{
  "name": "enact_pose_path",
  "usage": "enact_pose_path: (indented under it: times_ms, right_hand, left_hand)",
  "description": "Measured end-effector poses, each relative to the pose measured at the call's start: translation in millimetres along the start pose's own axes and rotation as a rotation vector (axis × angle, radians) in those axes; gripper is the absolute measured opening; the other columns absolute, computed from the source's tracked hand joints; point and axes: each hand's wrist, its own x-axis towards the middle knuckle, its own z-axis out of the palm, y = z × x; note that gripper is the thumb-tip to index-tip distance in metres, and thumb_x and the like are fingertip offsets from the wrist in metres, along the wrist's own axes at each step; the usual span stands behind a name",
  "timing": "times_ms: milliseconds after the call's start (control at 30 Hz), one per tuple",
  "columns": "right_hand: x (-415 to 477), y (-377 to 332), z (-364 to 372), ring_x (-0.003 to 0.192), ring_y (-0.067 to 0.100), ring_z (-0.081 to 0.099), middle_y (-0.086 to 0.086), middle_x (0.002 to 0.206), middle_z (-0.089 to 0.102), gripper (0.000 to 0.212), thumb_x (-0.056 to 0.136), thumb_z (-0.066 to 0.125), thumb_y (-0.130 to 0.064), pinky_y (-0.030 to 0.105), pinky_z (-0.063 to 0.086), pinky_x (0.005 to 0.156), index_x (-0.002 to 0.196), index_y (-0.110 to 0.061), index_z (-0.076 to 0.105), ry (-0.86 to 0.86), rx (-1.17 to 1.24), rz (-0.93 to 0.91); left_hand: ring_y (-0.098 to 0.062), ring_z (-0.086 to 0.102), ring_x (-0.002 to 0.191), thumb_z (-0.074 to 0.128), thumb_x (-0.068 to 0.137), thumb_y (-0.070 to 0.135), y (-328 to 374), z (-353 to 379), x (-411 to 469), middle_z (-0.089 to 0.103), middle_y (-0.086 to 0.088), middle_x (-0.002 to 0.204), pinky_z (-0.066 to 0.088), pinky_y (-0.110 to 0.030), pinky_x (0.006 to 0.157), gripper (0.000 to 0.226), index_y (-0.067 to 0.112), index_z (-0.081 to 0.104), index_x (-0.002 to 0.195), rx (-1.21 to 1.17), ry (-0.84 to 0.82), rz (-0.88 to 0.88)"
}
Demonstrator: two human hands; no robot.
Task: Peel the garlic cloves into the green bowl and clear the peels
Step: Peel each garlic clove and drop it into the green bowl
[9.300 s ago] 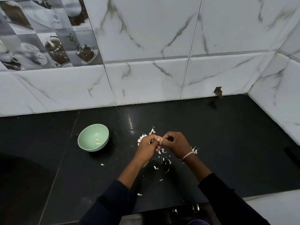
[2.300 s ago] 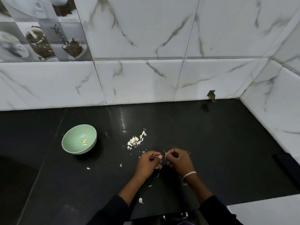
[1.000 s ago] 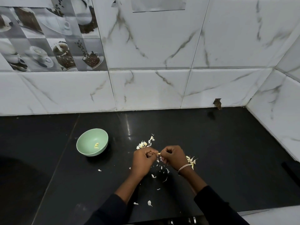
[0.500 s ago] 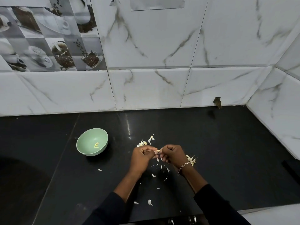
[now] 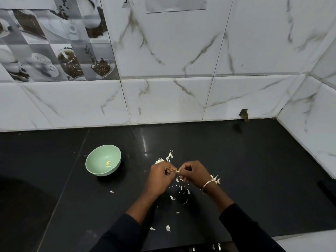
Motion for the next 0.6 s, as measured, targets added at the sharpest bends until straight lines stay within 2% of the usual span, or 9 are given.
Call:
enact_pose_path:
  times_ms: [100, 200, 300, 433, 600]
  right_hand:
    - [0, -1, 0, 0.050, 0.012, 0.056, 0.006, 0.059, 0.065, 0.013, 0.086, 0.063, 0.000, 0.020, 0.045, 0.048, 0.074, -0.003, 0.069, 0.028, 0.003, -0.012]
    - [0, -1, 1, 0.047, 0.010, 0.053, 0.005, 0.057, 0.062, 0.014, 0.086, 0.061, 0.001, 0.018, 0.041, 0.046, 0.073, -0.003, 0.066, 0.056, 0.078, -0.021]
    - [-1, -2, 3, 0.045, 0.009, 0.052, 0.005, 0.057, 0.061, 0.014, 0.082, 0.059, -0.008, 0.018, 0.038, 0.044, 0.070, -0.006, 0.064, 0.076, 0.154, -0.034]
    - [0, -3, 7, 0.044, 0.011, 0.049, 0.007, 0.057, 0.060, 0.018, 0.079, 0.055, -0.014, 0.019, 0.035, 0.043, 0.069, -0.003, 0.064, 0.115, 0.220, -0.030]
    - [1, -3, 9, 0.043, 0.012, 0.048, 0.007, 0.057, 0.060, 0.019, 0.076, 0.056, -0.017, 0.019, 0.035, 0.042, 0.071, -0.002, 0.065, 0.126, 0.264, -0.007]
  left_hand:
    - [-0.003, 0.064, 0.064, 0.075, 0.081, 0.004, 4, 1, 1, 0.072, 0.004, 0.073, 0.050, -0.016, 0.062, 0.012, 0.016, 0.078, 0.082, -0.089, 0.004, -0.037]
    - [-0.004, 0.063, 0.059, 0.074, 0.082, 0.000, 6, 3, 2, 0.073, -0.002, 0.068, 0.047, -0.016, 0.058, 0.012, 0.011, 0.077, 0.082, -0.212, -0.011, -0.098]
    - [-0.010, 0.070, 0.064, 0.074, 0.083, -0.005, 5, 3, 3, 0.075, -0.006, 0.072, 0.053, -0.019, 0.063, 0.008, 0.002, 0.076, 0.086, -0.380, -0.033, -0.158]
    - [-0.026, 0.074, 0.077, 0.072, 0.084, -0.008, 8, 8, 3, 0.076, -0.019, 0.084, 0.061, -0.029, 0.075, 0.009, -0.007, 0.073, 0.093, -0.661, -0.021, -0.259]
    - [-0.021, 0.073, 0.073, 0.065, 0.087, -0.013, 7, 11, -1, 0.073, -0.026, 0.089, 0.060, -0.023, 0.072, 0.013, -0.015, 0.066, 0.100, -0.928, 0.014, -0.424]
